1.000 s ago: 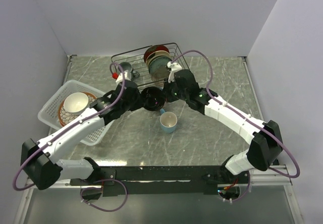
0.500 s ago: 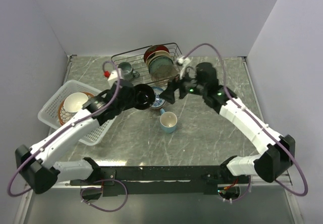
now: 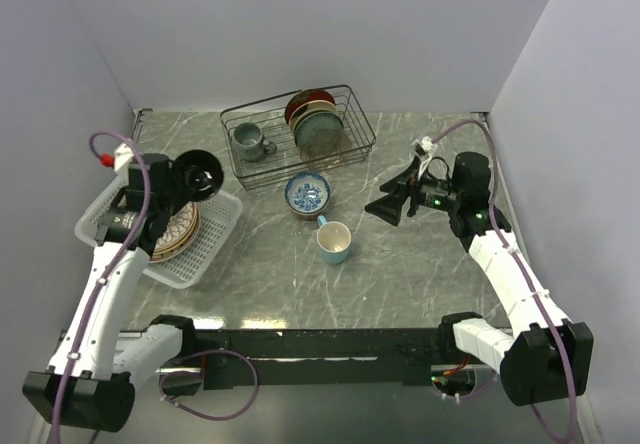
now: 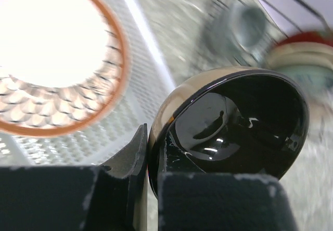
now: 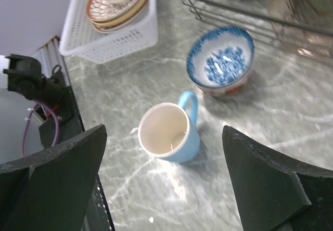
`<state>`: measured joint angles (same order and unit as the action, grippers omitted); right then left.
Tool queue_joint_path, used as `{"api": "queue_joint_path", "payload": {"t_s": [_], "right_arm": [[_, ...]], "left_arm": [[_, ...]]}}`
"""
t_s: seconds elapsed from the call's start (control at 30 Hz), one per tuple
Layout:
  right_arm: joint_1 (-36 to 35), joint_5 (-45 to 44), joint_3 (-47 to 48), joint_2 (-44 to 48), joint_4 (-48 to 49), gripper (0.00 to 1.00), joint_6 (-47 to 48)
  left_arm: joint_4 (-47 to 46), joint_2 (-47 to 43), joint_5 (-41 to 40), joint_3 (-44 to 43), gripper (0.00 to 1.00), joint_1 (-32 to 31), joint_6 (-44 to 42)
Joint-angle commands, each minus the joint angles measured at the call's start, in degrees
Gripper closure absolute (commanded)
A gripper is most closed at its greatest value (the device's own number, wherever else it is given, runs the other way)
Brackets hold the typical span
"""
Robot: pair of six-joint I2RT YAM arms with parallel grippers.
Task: Place the mixed dishes into the plastic bin
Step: Place the bowl in the plastic bin.
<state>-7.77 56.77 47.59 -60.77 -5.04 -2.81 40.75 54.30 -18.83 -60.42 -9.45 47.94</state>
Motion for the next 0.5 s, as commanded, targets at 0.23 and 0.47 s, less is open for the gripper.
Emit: {"api": "queue_joint_path", "payload": {"t_s": [0.23, 0.47], "right_arm": [[6.45, 6.33, -2.86, 2.94, 7.85, 0.00, 0.79], [6.63, 6.77, -2.77, 3.47, 7.24, 0.00, 1.31]], "left_arm": [[-2.52, 4.14, 9.69, 0.05, 0.99, 20.77, 1.71], [-5.77, 7.74, 13.11, 1.89, 0.99, 27.29, 2.15]]}}
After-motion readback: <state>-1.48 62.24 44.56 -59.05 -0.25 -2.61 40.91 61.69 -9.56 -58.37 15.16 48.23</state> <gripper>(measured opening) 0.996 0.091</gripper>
